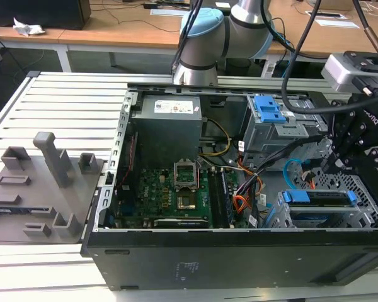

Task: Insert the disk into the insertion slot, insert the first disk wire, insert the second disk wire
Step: 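Insert the first disk wire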

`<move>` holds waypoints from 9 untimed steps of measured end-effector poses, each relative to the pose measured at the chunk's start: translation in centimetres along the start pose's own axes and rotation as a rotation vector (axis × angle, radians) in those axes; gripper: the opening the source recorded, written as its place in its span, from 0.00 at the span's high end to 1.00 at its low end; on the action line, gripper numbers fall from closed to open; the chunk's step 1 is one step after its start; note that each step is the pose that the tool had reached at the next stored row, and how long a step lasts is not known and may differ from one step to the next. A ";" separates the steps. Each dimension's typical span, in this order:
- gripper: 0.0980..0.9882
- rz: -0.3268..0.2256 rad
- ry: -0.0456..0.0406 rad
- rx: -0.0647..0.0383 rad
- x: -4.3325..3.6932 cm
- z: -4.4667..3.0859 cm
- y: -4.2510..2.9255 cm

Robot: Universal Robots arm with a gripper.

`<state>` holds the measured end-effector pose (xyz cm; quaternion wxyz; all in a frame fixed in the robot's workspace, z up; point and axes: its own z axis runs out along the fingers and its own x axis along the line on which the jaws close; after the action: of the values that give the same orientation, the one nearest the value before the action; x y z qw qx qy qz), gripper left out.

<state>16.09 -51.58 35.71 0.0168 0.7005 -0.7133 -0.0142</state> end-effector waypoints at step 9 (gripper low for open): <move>0.99 0.000 0.0024 0.000 -1.35 -0.52 0.06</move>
<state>16.08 -50.22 36.23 0.0176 0.7004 -0.7134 -0.0133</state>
